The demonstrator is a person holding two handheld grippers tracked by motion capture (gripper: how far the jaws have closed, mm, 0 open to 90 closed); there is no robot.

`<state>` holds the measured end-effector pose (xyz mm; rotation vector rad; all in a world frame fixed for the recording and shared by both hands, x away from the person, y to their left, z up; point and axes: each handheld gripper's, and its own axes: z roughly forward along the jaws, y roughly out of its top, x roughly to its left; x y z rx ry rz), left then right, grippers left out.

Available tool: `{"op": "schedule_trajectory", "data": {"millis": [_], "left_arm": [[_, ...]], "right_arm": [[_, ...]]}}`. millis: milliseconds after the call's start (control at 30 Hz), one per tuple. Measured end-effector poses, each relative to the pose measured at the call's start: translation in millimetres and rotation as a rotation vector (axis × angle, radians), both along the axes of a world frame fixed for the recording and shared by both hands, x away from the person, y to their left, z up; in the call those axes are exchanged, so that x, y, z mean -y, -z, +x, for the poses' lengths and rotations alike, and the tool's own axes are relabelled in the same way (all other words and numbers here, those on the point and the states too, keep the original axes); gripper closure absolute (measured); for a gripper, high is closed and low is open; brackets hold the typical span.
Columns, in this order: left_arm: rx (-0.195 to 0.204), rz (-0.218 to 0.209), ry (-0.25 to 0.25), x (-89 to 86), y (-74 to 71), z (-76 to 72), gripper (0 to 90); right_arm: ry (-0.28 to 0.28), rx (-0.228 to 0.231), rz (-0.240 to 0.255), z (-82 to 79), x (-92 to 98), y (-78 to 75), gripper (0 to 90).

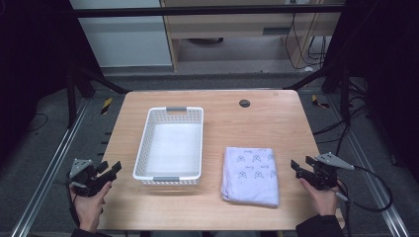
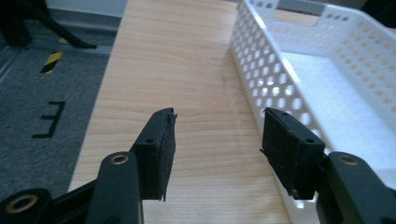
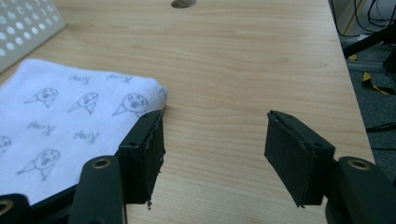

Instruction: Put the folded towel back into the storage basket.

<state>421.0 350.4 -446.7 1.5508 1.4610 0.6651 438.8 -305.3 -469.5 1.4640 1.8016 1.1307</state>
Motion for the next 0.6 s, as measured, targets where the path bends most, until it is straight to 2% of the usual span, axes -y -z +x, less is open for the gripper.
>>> {"op": "schedule_trajectory", "data": {"millis": [67,200,333,467,600], "left_arm": [[0.007,-0.009,0.018,4.5,-4.3,-1.8,41.9],[0.018,-0.007,0.040,12.1,-10.5,-4.3,41.2],[0.015,-0.016,0.077,25.4,-18.0,-7.1,39.8],[0.023,-0.003,0.100,35.7,-22.0,-7.8,39.8],[0.042,0.005,0.119,45.8,-27.8,-7.1,39.9]], "right_arm": [[-0.002,-0.001,0.011,-1.1,-0.6,-1.8,37.8],[-0.012,0.005,-0.006,-0.8,-3.1,-3.9,36.5],[-0.026,0.005,0.007,-1.1,-6.3,-7.7,35.9],[-0.041,0.009,0.020,-1.2,-8.5,-12.2,38.3],[-0.048,0.015,0.055,-0.5,-9.0,-18.5,39.4]]}}
